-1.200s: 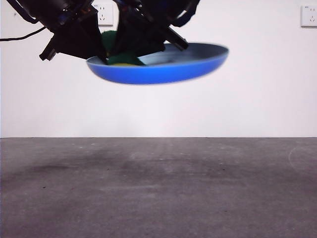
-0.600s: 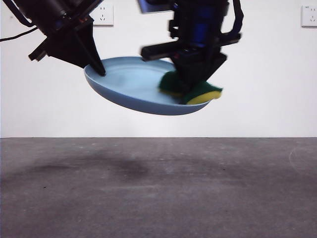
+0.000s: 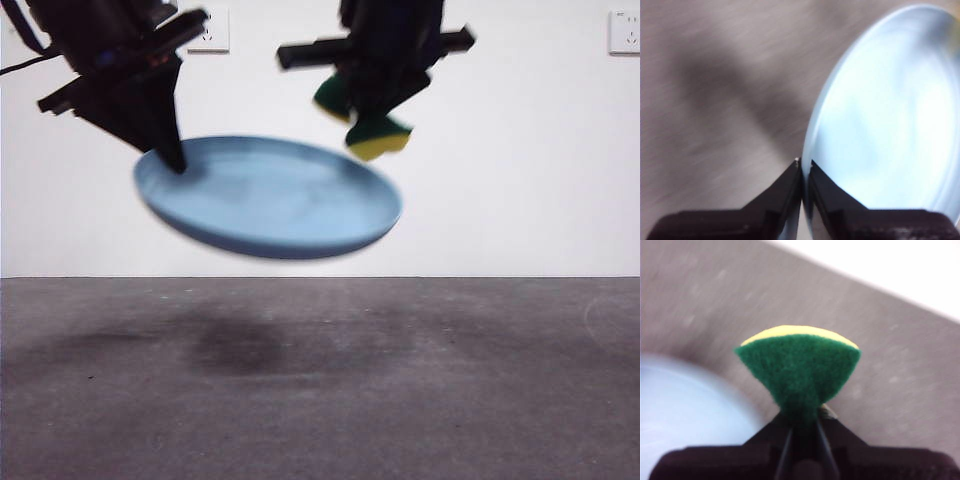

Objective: Pick up the plate,pick up the cloth,clean the plate with the cloth

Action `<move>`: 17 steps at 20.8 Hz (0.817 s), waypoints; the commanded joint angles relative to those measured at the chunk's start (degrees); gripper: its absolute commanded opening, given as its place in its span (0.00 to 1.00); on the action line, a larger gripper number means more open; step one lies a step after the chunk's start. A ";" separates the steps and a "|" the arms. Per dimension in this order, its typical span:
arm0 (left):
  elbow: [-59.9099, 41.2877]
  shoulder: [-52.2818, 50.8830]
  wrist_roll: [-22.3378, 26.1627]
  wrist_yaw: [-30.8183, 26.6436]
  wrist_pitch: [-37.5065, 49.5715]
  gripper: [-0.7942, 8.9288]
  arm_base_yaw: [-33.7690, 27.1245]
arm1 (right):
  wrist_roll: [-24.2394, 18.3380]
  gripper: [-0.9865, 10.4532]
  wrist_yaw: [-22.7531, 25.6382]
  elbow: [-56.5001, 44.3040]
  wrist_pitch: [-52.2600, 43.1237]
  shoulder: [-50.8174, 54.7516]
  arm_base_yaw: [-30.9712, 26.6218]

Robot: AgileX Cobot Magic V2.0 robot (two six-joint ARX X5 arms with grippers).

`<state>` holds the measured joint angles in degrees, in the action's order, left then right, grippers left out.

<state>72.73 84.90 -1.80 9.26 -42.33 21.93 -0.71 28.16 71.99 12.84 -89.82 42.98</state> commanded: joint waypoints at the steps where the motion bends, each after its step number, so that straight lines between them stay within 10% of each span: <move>1: -0.26 0.55 1.92 -6.75 1.20 0.07 -0.04 | -0.22 0.07 -3.76 -0.31 -0.70 6.16 -0.22; 17: -0.26 23.89 2.03 -13.81 12.31 0.08 -0.94 | 1.29 0.07 -4.07 -0.31 18.60 32.37 -0.24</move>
<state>72.93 107.18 -1.17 -3.29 -29.32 20.99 -0.21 23.99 71.99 31.35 -57.54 42.70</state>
